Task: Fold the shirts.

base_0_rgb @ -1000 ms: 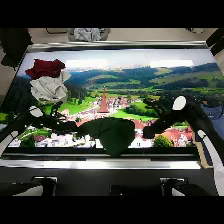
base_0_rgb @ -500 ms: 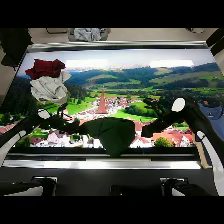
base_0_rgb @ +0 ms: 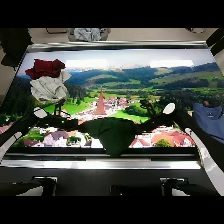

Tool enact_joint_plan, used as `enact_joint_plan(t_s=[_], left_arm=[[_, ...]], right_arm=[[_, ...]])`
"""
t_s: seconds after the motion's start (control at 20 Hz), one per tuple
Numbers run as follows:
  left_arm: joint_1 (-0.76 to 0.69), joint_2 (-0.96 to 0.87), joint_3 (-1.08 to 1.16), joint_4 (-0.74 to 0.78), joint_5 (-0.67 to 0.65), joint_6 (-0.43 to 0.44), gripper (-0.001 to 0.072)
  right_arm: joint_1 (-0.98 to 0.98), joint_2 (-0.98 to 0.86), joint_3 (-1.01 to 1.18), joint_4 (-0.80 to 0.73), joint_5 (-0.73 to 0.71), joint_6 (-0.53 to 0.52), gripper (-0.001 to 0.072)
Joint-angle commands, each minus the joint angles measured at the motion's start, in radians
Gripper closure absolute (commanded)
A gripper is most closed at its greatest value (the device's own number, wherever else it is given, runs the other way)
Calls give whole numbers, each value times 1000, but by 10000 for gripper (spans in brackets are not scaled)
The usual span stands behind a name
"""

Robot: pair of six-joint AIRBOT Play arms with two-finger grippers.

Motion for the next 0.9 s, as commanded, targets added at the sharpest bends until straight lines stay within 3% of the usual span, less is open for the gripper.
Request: enact_joint_plan(t_s=[0.0, 0.05, 0.1, 0.3, 0.45, 0.65, 0.85], left_arm=[[0, 21, 1, -1, 2, 1, 681], [1, 30, 5, 0, 2, 2, 682], [7, 45, 18, -1, 2, 6, 682], [70, 217, 235, -1, 2, 35, 682], [150, 366, 535, 0, 39, 7, 682], [237, 530, 785, 0, 196, -95, 682], [233, 650, 800, -52, 218, -151, 682]], right_arm=[[70, -58, -4, 97, -36, -93, 240], [92, -60, -3, 84, -58, -111, 517], [96, -54, 3, 61, -50, -109, 664], [56, 85, 145, -229, 15, -132, 665], [25, 290, 367, -463, -34, -131, 665], [26, 547, 569, -489, -210, -85, 665], [26, 718, 586, -423, -221, 27, 665]])
